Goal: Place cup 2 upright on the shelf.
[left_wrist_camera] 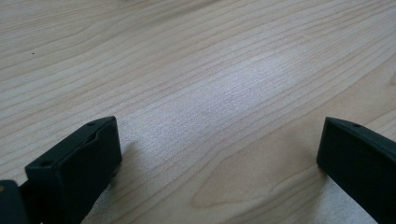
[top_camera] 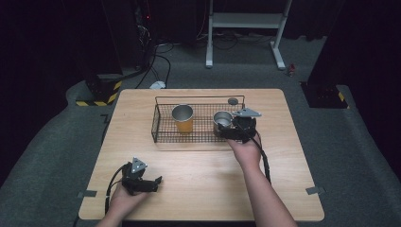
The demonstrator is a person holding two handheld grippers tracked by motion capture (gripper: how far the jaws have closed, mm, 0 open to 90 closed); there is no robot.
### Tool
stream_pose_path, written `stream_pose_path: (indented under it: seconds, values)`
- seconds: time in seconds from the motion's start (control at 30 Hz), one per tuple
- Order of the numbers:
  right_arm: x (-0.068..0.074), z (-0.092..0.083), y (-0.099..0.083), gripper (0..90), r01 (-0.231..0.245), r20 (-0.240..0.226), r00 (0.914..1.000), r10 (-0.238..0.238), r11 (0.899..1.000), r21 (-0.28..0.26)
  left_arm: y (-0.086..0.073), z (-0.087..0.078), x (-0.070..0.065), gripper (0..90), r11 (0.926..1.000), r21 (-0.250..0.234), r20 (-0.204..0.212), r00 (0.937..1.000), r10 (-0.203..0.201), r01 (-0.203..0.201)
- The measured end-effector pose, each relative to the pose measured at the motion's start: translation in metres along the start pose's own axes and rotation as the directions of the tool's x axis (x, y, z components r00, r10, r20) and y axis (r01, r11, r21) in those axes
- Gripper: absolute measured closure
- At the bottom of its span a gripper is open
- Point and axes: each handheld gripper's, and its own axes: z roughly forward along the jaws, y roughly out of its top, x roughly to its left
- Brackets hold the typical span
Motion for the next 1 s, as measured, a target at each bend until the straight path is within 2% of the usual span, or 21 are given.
stream_pose_path:
  seconds: [0.4, 0.53, 0.77, 1.0]
  values:
    - [-0.001, -0.019, -0.017, 13.0, 0.009, 0.003, 1.0, -0.009, 1.0, 0.001, 0.0, 0.0, 0.0, 0.2, 1.0, 0.0, -0.001, 1.0, -0.001, 0.001]
    - [-0.003, -0.026, -0.026, 13.1, 0.029, 0.008, 0.9996, -0.029, 1.0, -0.008, 0.0, 0.0, 0.0, 0.2, 1.0, 0.0, -0.001, 1.0, -0.001, 0.001]
    - [-0.005, -0.039, -0.04, 13.3, 0.018, 0.003, 0.9998, -0.018, 1.0, -0.009, 0.0, 0.0, 0.0, 0.2, 1.0, 0.001, -0.001, 1.0, -0.001, 0.001]
    - [-0.009, -0.052, -0.06, 13.6, 0.027, 0.015, 0.9995, -0.026, 1.0, -0.013, 0.0, 0.0, 0.0, 0.2, 1.0, 0.001, -0.001, 1.0, -0.001, 0.001]
